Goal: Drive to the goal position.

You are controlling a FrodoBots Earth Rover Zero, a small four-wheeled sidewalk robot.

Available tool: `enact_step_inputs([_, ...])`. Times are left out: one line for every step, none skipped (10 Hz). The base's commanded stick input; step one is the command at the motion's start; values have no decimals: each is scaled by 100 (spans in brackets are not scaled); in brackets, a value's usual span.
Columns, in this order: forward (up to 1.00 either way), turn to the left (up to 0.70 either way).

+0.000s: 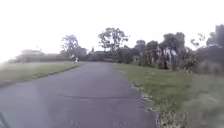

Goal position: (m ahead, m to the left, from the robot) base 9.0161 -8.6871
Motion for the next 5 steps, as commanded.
enact_step_inputs([70, 0])
enact_step_inputs([70, 0])
enact_step_inputs([70, 0])
enact_step_inputs([70, 0])
enact_step_inputs([70, 0])
